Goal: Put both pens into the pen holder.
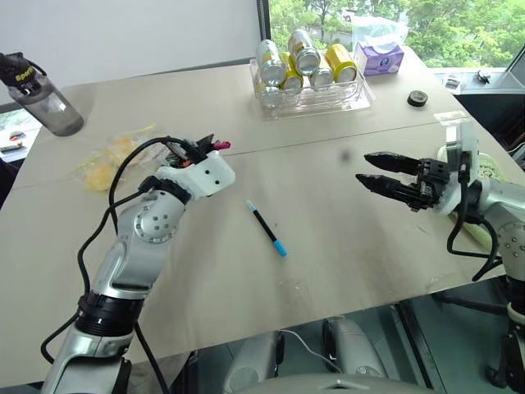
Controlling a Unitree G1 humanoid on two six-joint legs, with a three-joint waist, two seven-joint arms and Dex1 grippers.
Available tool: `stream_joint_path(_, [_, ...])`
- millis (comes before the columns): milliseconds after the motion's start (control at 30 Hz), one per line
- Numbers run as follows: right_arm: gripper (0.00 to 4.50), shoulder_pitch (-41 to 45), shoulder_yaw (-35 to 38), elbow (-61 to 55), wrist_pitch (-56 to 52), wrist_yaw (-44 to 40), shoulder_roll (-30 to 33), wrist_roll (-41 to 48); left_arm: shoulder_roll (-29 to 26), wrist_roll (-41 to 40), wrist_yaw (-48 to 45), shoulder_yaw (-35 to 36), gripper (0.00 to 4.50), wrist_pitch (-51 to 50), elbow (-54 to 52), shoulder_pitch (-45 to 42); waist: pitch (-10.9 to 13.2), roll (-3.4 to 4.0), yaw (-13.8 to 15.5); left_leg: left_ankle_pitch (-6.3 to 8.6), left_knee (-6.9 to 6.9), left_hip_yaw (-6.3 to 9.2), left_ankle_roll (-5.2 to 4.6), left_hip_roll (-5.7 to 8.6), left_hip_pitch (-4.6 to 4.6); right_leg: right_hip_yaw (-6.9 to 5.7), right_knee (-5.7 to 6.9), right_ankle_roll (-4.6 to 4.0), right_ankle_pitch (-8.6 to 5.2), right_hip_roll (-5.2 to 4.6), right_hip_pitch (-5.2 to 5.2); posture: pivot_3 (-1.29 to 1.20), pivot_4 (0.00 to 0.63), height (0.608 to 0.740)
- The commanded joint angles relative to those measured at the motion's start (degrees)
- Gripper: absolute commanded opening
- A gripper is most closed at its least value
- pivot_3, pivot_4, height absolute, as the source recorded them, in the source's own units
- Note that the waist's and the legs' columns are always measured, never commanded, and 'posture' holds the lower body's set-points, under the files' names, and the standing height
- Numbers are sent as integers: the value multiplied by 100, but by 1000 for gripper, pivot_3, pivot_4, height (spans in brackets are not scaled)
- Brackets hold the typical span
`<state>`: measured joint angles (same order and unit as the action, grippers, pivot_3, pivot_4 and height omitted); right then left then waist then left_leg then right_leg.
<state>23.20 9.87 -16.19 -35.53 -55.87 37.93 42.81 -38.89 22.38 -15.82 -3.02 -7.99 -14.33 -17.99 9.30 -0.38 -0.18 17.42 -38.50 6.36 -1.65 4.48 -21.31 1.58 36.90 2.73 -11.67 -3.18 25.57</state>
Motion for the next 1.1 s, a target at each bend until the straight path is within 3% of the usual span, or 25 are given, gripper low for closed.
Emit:
stream_joint_path(33, [2602, 69, 106, -92, 157, 24, 31, 10, -45, 14, -8, 208, 0, 123, 35, -108, 0, 0, 7, 0, 0, 0, 0, 0, 0, 0, 0, 0, 0, 0, 0, 0, 150, 739])
stream_joint_path(400, [2602, 39, 120, -116, 203, 34, 45, -26, -23, -64, -120, 332, 0, 54, 267, -85, 0, 0, 3, 0, -1, 0, 0, 0, 0, 0, 2, 0, 0, 0, 1, 0, 150, 739])
stream_joint_path(433, [2701, 36, 120, -120, 200, 34, 46, -25, -19, -59, -124, 343, 1000, 41, 276, -85, 0, 0, 3, 0, -1, 0, 0, 0, 0, 0, 3, 0, 0, 0, 1, 0, 150, 739])
stream_joint_path(467, [2701, 33, 121, -123, 199, 34, 48, -24, -12, -53, -127, 357, 1255, 25, 278, -83, 0, 0, 3, 0, -1, 0, 0, 0, 0, 0, 3, 0, 0, 0, 1, 0, 150, 739])
stream_joint_path(533, [2701, 41, 116, -123, 190, 36, 47, -20, -6, -38, -118, 397, 2316, -13, 284, -83, 0, 0, 3, 0, -1, 0, 0, 0, 0, 0, 3, 0, 0, 0, 1, 0, 150, 739])
stream_joint_path(700, [2701, 72, 82, -107, 192, 9, 49, -32, 117, -129, -103, 588, 4486, -220, 203, -48, 0, 0, 4, 0, -4, 0, 0, 0, 0, 0, 5, 0, 0, 0, 1, 0, 150, 739])
stream_joint_path(1100, [2701, 82, 38, -105, 194, -1, 44, -58, 427, -457, 81, 966, 4486, -422, 407, -50, -1, -1, -7, 0, -7, 0, 0, 0, -1, 0, 8, 0, 0, 0, 2, 0, 150, 739])
